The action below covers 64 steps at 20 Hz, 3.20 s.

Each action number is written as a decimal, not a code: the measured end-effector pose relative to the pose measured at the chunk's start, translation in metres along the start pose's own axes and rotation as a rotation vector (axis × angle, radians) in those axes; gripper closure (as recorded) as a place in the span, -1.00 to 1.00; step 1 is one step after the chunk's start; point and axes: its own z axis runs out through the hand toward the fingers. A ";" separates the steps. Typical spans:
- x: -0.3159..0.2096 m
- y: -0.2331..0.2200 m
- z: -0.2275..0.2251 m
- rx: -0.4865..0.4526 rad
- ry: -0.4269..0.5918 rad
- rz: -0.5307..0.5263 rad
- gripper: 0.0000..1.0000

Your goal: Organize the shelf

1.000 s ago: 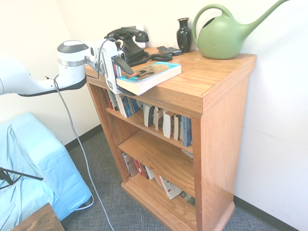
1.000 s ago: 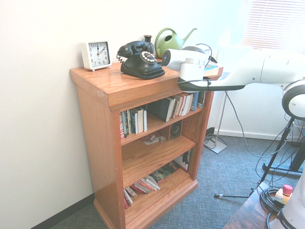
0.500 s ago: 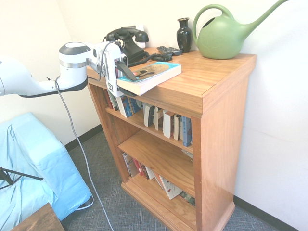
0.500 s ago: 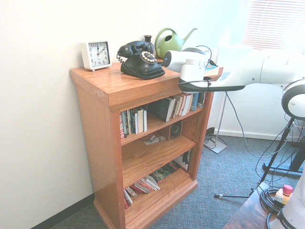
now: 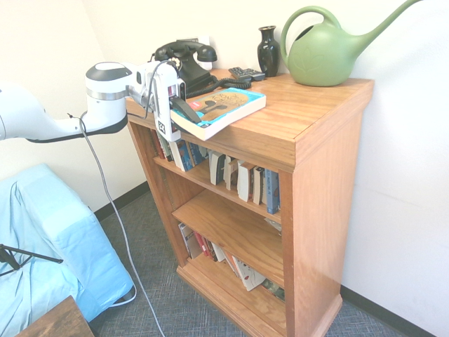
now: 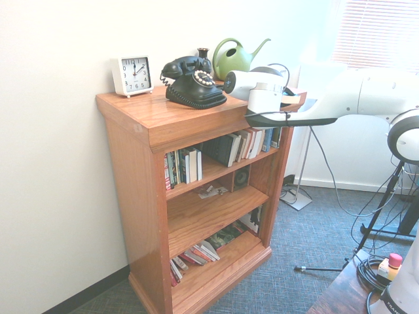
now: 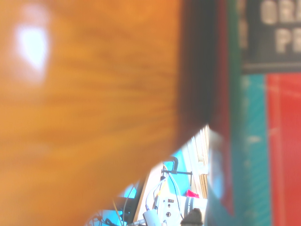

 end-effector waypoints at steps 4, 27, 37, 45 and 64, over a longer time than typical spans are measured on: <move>0.005 0.011 -0.003 0.030 -0.003 0.018 1.00; -0.110 0.204 -0.009 0.762 -0.287 0.263 1.00; -0.219 0.126 -0.020 0.963 -0.370 0.164 1.00; -0.228 0.065 -0.028 1.093 -0.465 0.045 1.00; -0.236 -0.076 -0.007 1.278 -0.503 -0.002 1.00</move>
